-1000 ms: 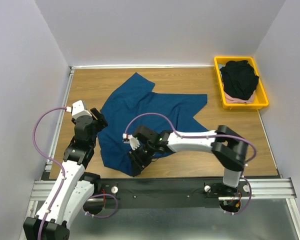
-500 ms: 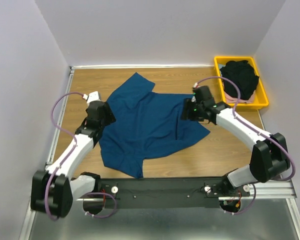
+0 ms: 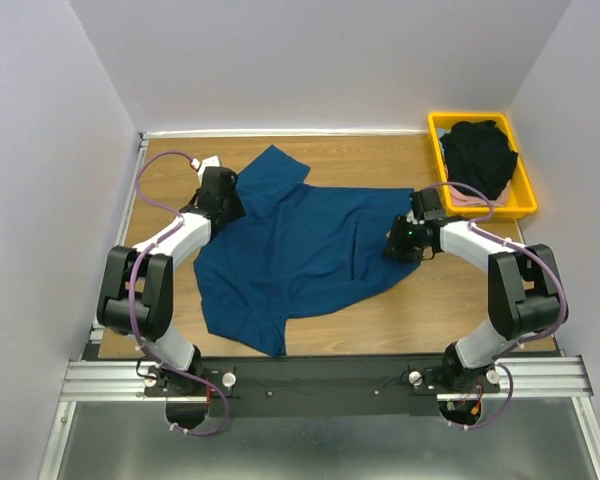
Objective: Fold and stack the t-shirts
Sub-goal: Flatten the tshirt out
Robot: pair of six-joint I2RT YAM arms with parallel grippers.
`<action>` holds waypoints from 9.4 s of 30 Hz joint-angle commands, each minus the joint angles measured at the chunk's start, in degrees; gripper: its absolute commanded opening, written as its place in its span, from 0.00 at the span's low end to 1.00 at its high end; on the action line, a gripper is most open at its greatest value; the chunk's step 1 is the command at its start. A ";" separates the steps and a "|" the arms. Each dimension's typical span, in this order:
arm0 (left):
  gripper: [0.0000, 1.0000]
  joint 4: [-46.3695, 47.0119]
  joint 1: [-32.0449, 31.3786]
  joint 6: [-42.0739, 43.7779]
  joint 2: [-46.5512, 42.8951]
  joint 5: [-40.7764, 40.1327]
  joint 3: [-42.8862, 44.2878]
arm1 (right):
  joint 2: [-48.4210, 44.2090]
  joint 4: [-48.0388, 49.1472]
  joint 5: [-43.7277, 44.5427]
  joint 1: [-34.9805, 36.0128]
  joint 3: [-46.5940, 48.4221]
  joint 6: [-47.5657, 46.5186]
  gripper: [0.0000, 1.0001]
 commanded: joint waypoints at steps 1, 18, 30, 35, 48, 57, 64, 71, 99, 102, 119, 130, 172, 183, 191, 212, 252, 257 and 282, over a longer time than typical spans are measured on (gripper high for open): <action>0.54 -0.72 -0.30 0.20 3.55 -1.38 3.42 | 1.35 4.11 -5.18 -3.79 -4.94 4.06 0.55; 0.54 -0.63 1.99 3.19 6.81 -4.47 6.67 | -29.03 -16.00 8.32 -20.59 -18.67 20.58 0.57; 0.50 -0.28 1.72 1.78 11.64 -1.30 12.38 | -17.56 -0.47 -7.46 -14.80 -4.08 8.90 0.56; 0.43 -0.55 1.64 2.22 16.04 -1.48 17.74 | -7.46 5.69 -10.81 -13.56 0.85 9.43 0.52; 0.29 -3.53 1.72 4.86 28.87 3.44 30.84 | 3.02 12.37 -16.97 -13.56 0.77 10.57 0.46; 0.29 -6.96 1.90 4.86 33.44 3.71 32.69 | 3.82 12.55 -11.87 -13.65 -4.24 10.57 0.45; 0.29 -9.68 2.77 4.86 34.41 2.48 34.10 | 1.54 12.29 -8.00 -14.88 -10.12 10.39 0.45; 0.28 -10.57 4.18 4.16 34.59 1.86 34.19 | -5.74 8.43 -2.56 -17.87 -16.02 12.15 0.45; 0.50 -5.21 5.42 4.60 23.61 -0.86 30.94 | 10.12 0.68 2.99 -4.78 20.54 -3.93 0.50; 0.50 -5.64 4.98 4.86 20.45 -1.92 26.90 | 13.29 0.77 3.95 -3.72 22.82 -4.98 0.49; 0.38 -7.31 3.57 6.00 16.91 -5.08 12.47 | 20.77 0.77 12.22 -1.78 25.46 -7.71 0.49; 0.34 -14.07 4.01 8.29 29.13 -7.19 26.52 | 29.90 0.86 18.10 -1.78 31.61 -8.24 0.50; 0.77 -2.93 4.89 7.93 -28.49 -2.97 -6.66 | 18.75 4.72 -33.74 24.04 28.98 -19.93 0.52; 0.78 -0.38 4.80 6.79 -53.73 -5.79 -26.36 | 29.21 8.59 -33.31 27.48 32.32 -20.54 0.48; 0.78 2.27 4.80 8.38 -53.83 -7.54 -26.99 | 33.78 8.68 -35.41 28.71 35.57 -21.07 0.45; 0.78 4.46 4.80 10.13 -51.63 -10.62 -26.81 | 23.86 8.51 -37.09 34.24 28.28 -16.95 0.06; 0.77 -1.51 -3.02 3.89 -55.41 -21.17 -26.02 | 11.81 -2.74 12.91 54.38 14.74 5.38 0.38; 0.77 -1.43 -3.20 3.81 -55.50 -21.08 -26.02 | 11.90 -3.89 13.89 54.29 10.98 7.93 0.38; 0.76 -2.21 -3.20 3.28 -53.22 -16.35 -25.93 | 3.64 -14.34 15.55 54.20 10.69 9.61 0.45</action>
